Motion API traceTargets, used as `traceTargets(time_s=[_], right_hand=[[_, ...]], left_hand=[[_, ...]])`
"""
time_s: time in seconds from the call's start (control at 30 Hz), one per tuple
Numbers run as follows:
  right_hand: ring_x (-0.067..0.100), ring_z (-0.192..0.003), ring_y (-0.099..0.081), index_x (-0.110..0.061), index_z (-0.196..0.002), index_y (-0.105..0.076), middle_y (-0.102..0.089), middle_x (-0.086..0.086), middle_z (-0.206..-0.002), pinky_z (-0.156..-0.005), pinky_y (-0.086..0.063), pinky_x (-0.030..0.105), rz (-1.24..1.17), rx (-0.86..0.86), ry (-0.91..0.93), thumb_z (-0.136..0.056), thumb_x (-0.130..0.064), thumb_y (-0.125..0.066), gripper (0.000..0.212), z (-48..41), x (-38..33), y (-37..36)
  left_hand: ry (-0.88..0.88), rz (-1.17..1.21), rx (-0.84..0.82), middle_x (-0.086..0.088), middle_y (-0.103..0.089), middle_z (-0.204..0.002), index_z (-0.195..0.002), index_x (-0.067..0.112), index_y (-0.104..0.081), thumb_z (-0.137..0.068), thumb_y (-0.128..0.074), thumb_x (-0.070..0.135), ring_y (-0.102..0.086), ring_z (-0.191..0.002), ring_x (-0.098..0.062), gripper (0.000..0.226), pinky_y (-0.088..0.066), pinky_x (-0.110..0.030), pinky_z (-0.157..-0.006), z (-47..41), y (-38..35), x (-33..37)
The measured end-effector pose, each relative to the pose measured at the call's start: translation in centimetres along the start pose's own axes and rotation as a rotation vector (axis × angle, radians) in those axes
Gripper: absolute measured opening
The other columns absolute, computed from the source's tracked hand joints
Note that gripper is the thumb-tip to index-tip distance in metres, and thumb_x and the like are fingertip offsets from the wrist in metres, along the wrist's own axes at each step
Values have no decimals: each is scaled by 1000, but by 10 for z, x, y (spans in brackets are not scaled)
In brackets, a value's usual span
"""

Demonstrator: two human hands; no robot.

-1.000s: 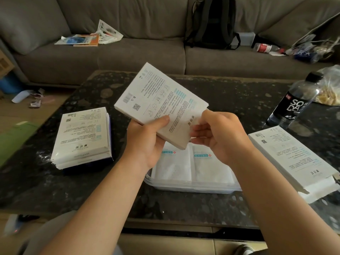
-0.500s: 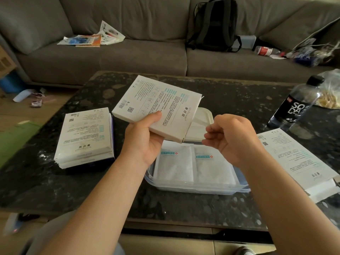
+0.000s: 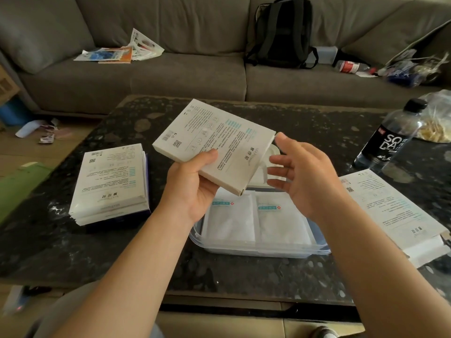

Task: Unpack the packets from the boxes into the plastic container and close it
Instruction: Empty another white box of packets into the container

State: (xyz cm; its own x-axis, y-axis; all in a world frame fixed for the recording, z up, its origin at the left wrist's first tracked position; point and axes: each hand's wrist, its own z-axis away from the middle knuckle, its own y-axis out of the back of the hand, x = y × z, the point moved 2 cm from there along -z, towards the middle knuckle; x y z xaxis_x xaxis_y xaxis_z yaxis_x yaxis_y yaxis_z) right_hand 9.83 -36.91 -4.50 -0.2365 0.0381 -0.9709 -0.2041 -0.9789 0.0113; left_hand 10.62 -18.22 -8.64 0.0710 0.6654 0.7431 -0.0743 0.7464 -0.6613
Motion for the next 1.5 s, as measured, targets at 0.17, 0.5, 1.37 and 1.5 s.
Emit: traceTargets(time_s=[0.17,0.5,1.37,1.5], right_hand=[[20,-93,-75,-15,-114,-60,-76,-3,-101,-80,-63,41,26,-65,54,-89,-26,-73,31,3,6,-7],[18,-95,-75,-7,-108,-68,-78,-4,-100,-81,-62,37,-29,-183,123,-93,-12,-67,16,2,4,2],[8,-78,-62,-22,-131,-54,-58,-17,-94,-75,-56,25,745,73,627,-80,-49,-69,59,3,-4,3],[14,-80,-64,-21,-130,-55,-65,-8,-102,-78,-60,35,823,96,665,-73,-63,-57,71,6,-5,1]], left_hand=[[12,-50,-76,-8,-74,-128,-142,24,-57,-80,-70,7,-73,-116,-26,66,-63,-40,-81,3,-5,-3],[11,-34,-56,-6,-75,-125,-135,25,-61,-93,-62,1,-74,-112,-24,48,-64,-40,-80,3,-3,-4],[331,172,-224,-18,-68,-130,-143,19,-57,-94,-60,30,-67,-121,-36,51,-65,-52,-65,8,-5,5],[323,189,-180,-18,-70,-127,-143,14,-57,-94,-62,26,-72,-112,-34,51,-66,-40,-61,8,-4,5]])
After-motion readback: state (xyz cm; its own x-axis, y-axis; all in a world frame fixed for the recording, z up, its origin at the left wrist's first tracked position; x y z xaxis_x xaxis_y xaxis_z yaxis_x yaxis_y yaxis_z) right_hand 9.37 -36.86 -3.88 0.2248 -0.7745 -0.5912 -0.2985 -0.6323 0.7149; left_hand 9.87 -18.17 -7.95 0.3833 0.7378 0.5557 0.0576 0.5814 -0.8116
